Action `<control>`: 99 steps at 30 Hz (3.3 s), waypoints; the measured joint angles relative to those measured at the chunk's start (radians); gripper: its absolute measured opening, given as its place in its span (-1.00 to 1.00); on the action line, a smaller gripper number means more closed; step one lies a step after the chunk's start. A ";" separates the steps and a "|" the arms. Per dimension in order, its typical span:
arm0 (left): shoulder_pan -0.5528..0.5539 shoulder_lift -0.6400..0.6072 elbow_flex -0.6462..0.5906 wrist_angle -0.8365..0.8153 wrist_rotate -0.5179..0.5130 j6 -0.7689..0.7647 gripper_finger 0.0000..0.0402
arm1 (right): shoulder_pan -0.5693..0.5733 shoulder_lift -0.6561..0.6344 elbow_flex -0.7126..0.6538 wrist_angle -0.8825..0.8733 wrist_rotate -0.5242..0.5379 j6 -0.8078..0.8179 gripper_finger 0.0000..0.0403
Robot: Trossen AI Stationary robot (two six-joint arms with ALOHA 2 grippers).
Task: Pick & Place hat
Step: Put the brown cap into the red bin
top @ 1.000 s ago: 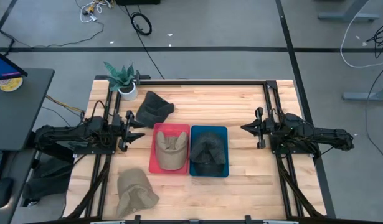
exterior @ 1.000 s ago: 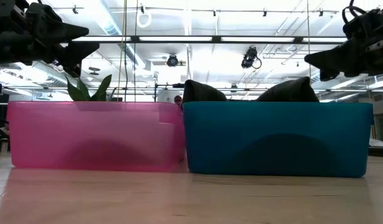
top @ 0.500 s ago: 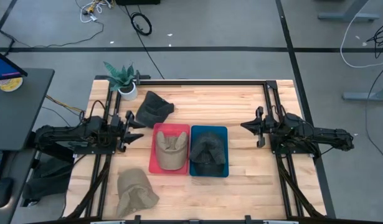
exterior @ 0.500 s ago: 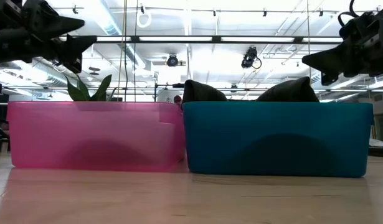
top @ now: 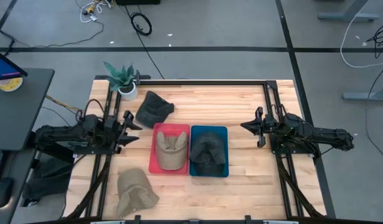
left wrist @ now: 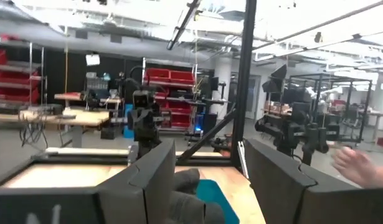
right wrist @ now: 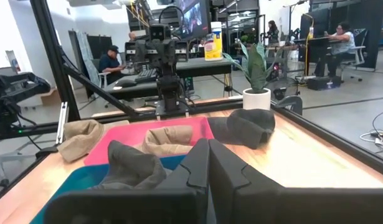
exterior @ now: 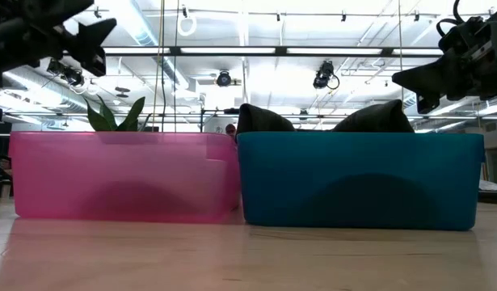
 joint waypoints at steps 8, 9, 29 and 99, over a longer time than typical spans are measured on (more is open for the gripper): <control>0.000 0.070 0.094 -0.183 0.038 0.081 -0.02 | 0.000 0.000 0.000 0.000 0.000 0.000 -0.96; 0.000 0.087 0.114 -0.231 0.025 0.089 -0.02 | 0.000 0.000 0.000 0.000 0.000 0.000 -0.96; -0.271 0.515 0.653 -0.920 -0.236 -0.029 -0.02 | 0.000 0.000 0.000 0.000 0.000 -0.001 -0.96; -0.964 1.580 1.144 -1.323 -0.336 -1.119 -0.02 | 0.000 0.000 0.001 0.000 0.000 -0.001 -0.96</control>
